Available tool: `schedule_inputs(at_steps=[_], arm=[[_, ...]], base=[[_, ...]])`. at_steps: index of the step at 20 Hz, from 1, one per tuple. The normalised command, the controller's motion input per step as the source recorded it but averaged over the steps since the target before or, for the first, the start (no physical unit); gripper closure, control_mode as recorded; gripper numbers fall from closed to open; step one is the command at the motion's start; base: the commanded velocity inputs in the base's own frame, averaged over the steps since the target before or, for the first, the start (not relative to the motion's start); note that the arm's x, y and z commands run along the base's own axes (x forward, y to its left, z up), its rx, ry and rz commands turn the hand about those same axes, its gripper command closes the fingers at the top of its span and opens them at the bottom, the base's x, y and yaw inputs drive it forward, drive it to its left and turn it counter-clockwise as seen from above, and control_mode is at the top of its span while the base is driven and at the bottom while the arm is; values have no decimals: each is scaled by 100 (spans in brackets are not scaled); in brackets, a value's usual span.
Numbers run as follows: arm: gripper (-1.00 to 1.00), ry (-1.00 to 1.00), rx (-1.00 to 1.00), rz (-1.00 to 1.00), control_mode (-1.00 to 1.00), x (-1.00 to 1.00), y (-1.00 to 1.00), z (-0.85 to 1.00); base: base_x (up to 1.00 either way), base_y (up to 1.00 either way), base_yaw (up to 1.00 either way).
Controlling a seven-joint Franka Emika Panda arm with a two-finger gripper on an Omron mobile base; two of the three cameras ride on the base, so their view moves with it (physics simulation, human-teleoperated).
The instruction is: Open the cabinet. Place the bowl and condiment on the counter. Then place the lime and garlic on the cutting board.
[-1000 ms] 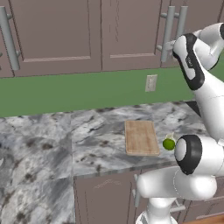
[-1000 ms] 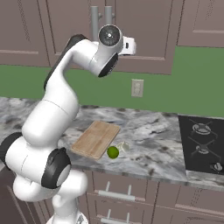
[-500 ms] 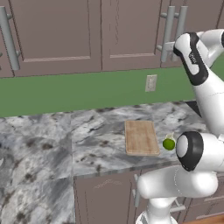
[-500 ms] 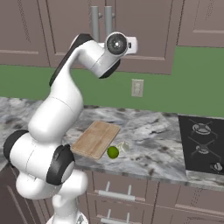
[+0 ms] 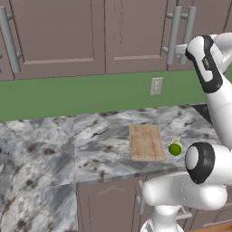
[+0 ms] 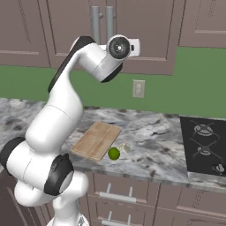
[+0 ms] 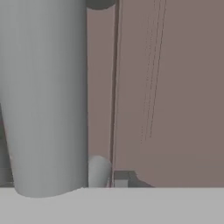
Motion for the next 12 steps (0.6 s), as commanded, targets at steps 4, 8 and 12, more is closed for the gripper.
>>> schedule_inputs(at_steps=[4, 8, 12], arm=[[100, 10, 5, -11, -100, -81, -56, 0], [100, 13, 8, -16, -100, -100, -82, 0], [100, 18, 9, -17, -100, -100, -96, 0]], base=[[0, 0, 0], [0, 0, 0], [0, 0, 0]])
